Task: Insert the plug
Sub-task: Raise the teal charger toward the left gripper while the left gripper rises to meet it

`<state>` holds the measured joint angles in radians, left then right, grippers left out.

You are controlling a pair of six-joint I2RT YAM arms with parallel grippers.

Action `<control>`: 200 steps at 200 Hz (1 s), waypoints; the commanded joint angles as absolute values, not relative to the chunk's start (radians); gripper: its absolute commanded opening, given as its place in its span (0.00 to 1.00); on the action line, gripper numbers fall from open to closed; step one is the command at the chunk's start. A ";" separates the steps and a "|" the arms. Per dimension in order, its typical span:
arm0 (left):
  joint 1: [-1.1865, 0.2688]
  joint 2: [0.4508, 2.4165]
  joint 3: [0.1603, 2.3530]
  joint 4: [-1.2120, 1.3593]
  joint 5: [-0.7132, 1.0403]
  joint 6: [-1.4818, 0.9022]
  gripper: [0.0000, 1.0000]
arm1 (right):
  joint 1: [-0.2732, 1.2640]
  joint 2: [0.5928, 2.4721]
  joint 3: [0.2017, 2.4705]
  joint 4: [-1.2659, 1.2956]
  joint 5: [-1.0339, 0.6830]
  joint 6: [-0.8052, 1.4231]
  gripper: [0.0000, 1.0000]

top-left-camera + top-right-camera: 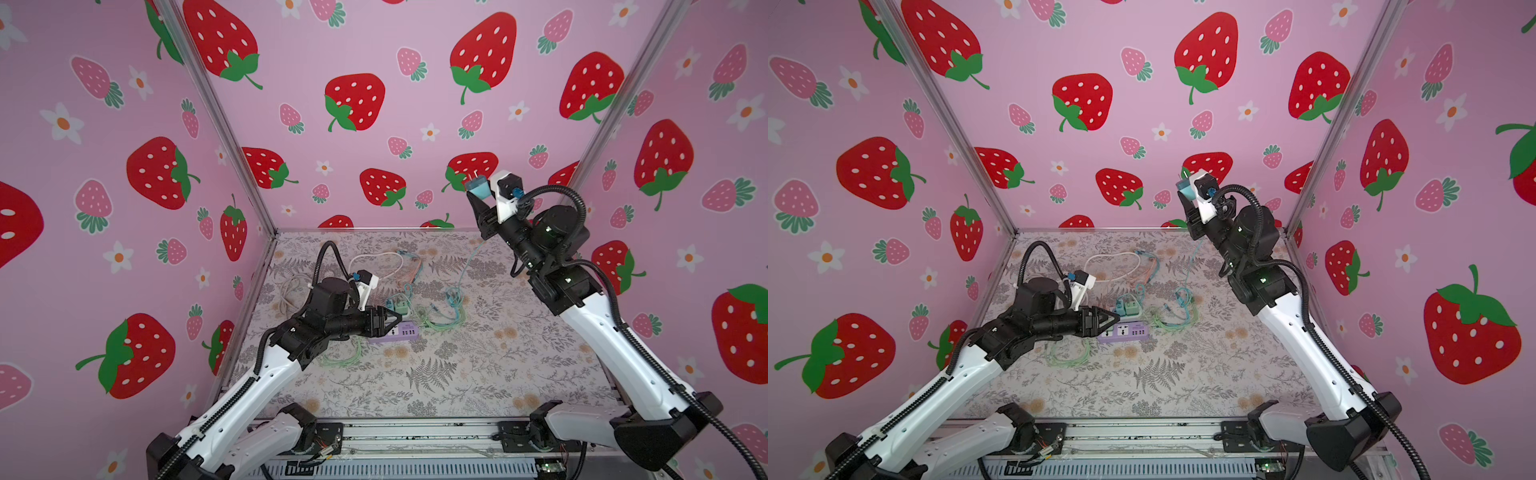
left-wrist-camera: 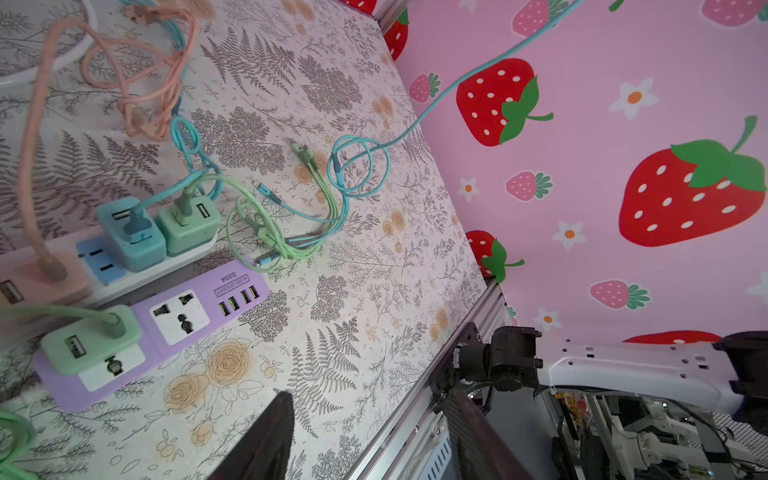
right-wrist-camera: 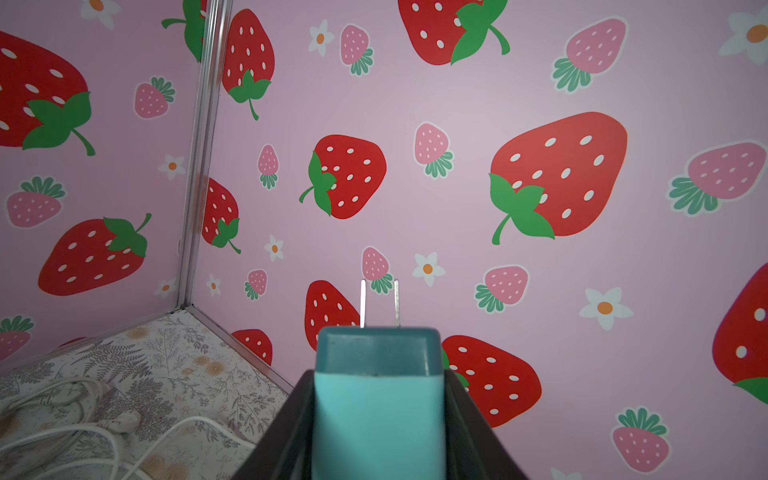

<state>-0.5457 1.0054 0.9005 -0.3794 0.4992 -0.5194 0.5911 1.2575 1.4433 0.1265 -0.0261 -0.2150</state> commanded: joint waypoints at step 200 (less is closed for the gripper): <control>-0.577 0.958 0.979 -0.488 0.403 -0.524 0.69 | 0.598 1.082 1.409 -0.144 -0.338 -0.207 0.19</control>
